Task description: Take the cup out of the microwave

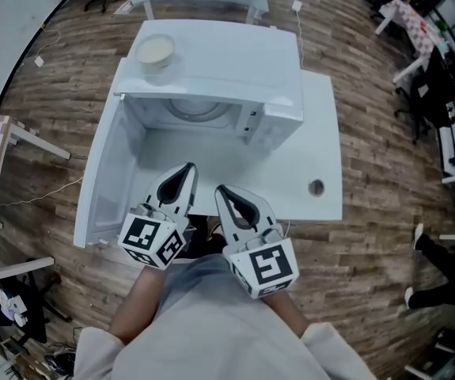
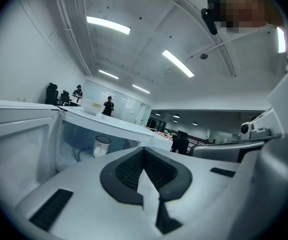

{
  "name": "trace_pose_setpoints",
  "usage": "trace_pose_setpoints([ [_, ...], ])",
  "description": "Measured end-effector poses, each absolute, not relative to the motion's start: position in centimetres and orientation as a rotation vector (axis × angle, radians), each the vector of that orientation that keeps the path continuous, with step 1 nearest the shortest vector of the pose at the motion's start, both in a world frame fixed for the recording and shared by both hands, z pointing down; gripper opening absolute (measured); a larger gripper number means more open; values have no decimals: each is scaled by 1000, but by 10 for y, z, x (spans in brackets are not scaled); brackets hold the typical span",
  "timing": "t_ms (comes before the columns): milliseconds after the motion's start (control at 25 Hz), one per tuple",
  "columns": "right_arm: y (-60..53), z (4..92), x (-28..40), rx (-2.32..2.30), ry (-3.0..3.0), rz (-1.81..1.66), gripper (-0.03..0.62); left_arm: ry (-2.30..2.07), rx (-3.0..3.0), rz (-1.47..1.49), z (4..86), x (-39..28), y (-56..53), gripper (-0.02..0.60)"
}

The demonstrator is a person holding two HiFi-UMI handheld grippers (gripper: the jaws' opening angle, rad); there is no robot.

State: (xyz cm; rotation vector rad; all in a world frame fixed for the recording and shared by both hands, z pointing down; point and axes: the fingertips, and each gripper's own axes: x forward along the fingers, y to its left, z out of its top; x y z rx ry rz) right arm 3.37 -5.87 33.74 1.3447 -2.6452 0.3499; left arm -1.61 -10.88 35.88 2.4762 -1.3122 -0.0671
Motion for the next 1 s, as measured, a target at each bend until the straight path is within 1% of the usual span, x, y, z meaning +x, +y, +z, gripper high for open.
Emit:
trace_pose_setpoints([
  [280,-80,342,26,1336,-2643,349,23,-1338,2458,-102,376,-27,-137,15],
  [680,-109,347,15,1334,-2616,332,23,-1403,2463,-55,415,-32,-196,15],
  [1000,-118,357,22,1359,-2573,370,23,-1425,2435,-38,441,-38,-236,17],
])
